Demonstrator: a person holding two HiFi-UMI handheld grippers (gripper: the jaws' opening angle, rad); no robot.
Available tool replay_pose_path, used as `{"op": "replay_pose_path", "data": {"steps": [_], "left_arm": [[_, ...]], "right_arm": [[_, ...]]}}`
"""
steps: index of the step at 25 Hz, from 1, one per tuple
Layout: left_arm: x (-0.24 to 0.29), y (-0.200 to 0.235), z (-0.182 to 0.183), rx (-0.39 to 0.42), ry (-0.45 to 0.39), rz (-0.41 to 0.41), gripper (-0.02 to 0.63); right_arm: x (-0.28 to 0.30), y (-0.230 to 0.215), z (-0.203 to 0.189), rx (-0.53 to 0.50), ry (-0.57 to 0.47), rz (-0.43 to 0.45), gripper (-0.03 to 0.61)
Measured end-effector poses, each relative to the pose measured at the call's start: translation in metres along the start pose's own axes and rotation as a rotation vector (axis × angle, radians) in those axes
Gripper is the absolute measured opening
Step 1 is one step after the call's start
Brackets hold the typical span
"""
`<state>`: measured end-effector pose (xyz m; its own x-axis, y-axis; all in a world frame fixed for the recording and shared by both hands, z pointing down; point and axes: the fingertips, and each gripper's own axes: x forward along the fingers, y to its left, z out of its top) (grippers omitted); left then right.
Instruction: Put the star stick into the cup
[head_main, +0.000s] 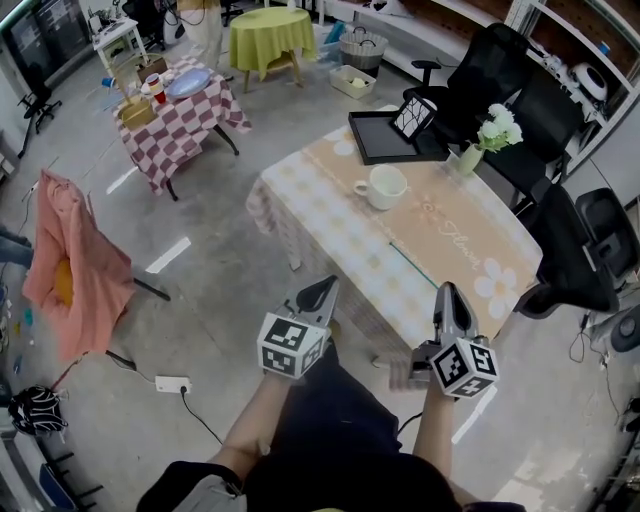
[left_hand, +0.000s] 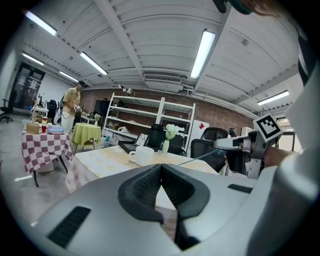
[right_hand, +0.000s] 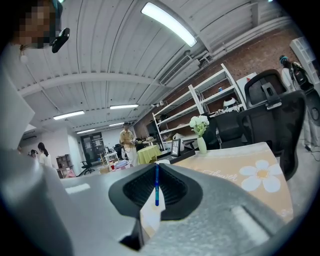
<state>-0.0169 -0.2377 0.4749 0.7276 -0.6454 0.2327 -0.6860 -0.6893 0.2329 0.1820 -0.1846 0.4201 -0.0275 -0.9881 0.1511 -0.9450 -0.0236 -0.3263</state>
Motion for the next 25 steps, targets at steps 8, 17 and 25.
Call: {"op": "replay_pose_path", "data": {"steps": [8, 17, 25], "left_arm": [[0.031, 0.004, -0.003, -0.009, 0.032, -0.028, 0.011], [0.062, 0.013, 0.004, -0.008, 0.050, -0.047, 0.011], [0.090, 0.024, 0.014, 0.005, 0.061, -0.063, 0.011]], "right_arm": [[0.021, -0.013, -0.002, 0.016, 0.019, -0.019, 0.017], [0.045, -0.029, 0.004, 0.025, 0.020, -0.046, 0.017], [0.067, -0.044, 0.012, 0.035, 0.014, -0.075, 0.017]]}}
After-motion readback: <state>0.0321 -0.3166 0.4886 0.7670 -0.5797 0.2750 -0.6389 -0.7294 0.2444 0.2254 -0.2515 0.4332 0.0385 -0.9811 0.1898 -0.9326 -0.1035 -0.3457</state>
